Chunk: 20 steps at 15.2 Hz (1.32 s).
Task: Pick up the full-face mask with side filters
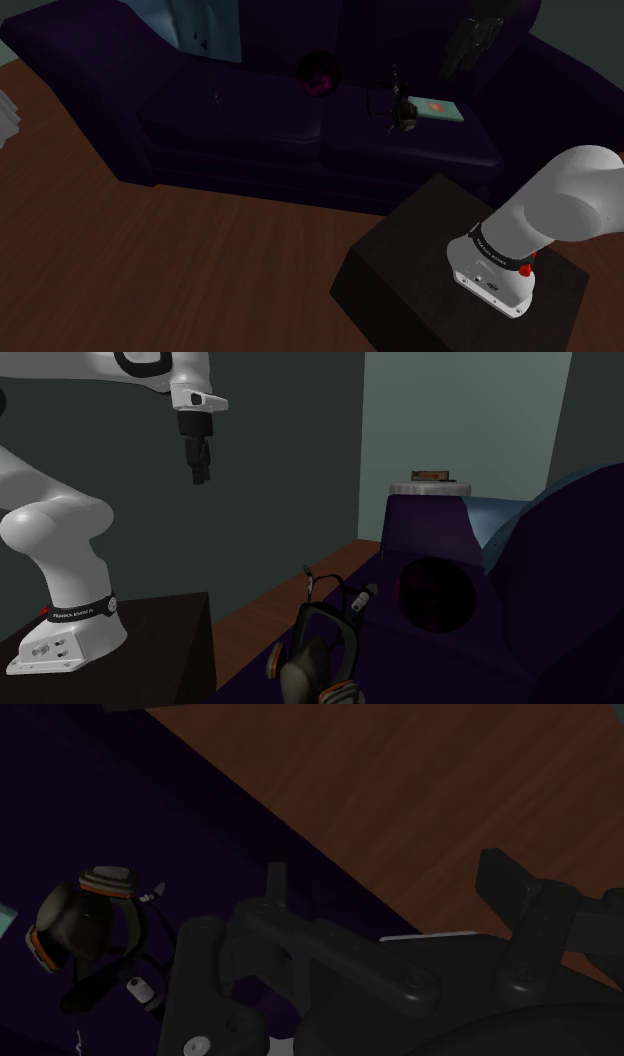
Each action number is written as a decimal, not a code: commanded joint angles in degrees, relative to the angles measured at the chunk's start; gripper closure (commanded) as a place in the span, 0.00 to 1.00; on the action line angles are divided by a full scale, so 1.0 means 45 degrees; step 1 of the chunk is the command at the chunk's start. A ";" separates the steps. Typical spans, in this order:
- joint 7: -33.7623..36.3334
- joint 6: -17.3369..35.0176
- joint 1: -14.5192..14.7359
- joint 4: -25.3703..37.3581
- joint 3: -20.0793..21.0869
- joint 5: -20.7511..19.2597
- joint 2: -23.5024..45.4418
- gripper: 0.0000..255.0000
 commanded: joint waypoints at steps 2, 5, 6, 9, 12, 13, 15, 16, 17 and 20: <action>0.0067 0.0318 -0.0100 0.0064 -0.0051 -0.0081 0.0417 0.00; 0.0281 0.1220 -0.0394 0.0342 -0.0216 -0.0315 0.1698 0.00; 0.0355 0.1501 -0.0490 0.0463 -0.0275 -0.0389 0.2133 0.00; 0.0584 0.2281 -0.0769 0.0908 -0.0461 -0.0595 0.3456 0.00; 0.0818 0.2960 -0.1034 0.1472 -0.0664 -0.0774 0.4792 0.00; 0.0896 0.3162 -0.1119 0.1686 -0.0737 -0.0826 0.5239 0.00; 0.1050 0.3532 -0.1286 0.2149 -0.0886 -0.0918 0.6133 0.00; 0.1125 0.3698 -0.1367 0.2399 -0.0964 -0.0958 0.6580 0.00; 0.1198 0.3853 -0.1447 0.2661 -0.1043 -0.0992 0.7026 0.00; 0.1407 0.4243 -0.1683 0.3515 -0.1290 -0.1061 0.8362 0.00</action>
